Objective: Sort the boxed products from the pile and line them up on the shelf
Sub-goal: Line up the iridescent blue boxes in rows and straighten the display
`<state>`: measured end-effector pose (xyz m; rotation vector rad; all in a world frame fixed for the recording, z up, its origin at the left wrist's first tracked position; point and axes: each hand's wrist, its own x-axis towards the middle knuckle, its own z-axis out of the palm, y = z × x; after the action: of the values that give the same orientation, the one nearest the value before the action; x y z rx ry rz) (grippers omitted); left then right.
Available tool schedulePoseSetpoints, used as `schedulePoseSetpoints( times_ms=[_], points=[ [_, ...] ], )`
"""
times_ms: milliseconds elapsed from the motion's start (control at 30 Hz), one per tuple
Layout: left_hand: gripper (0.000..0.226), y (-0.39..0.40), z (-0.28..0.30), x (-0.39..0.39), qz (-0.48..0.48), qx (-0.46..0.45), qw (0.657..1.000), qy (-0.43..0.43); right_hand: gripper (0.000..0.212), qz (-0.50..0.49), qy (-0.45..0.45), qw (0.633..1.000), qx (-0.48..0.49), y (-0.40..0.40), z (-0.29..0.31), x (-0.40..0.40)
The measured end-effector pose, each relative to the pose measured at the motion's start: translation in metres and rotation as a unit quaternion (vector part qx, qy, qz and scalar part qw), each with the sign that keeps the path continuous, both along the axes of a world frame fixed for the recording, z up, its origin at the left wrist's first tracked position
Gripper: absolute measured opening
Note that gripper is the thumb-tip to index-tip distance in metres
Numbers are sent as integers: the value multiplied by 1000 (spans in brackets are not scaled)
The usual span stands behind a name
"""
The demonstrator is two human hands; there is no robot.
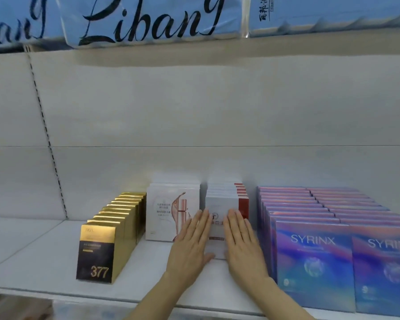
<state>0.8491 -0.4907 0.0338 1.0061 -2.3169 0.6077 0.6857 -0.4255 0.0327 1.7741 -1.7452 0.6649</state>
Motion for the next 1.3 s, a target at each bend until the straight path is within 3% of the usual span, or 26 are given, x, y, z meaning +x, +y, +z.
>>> schedulePoseSetpoints(
  times_ms=[233, 433, 567, 667, 767, 933, 1067, 1167, 1300],
  points=[
    [101, -26, 9, 43, 106, 32, 994, 5, 99, -15, 15, 1000, 3, -4, 7, 29],
    [90, -72, 20, 38, 74, 48, 994, -61, 99, -57, 15, 998, -2, -25, 10, 42],
    [87, -88, 22, 39, 65, 66, 993, -76, 87, -64, 8, 998, -18, -32, -1, 37],
    [87, -94, 18, 40, 45, 30, 998, -32, 92, -61, 13, 998, -14, -36, -6, 35],
    [85, -94, 15, 38, 55, 35, 996, -59, 85, -56, 31, 998, -23, -38, -8, 32],
    [103, -79, 27, 50, 41, 68, 997, 2, 79, -36, 26, 999, -31, -37, -2, 56],
    [101, -46, 51, 90, 61, 0, 996, 63, 70, 22, 70, 997, -14, -54, 4, 88],
    [101, -31, 70, 130, 63, -29, 993, 99, 79, 46, 84, 995, 28, -79, -2, 106],
    [110, -35, 78, 170, 80, -51, 993, 63, 89, 13, 97, 990, 97, -111, -8, 111]
  ],
)
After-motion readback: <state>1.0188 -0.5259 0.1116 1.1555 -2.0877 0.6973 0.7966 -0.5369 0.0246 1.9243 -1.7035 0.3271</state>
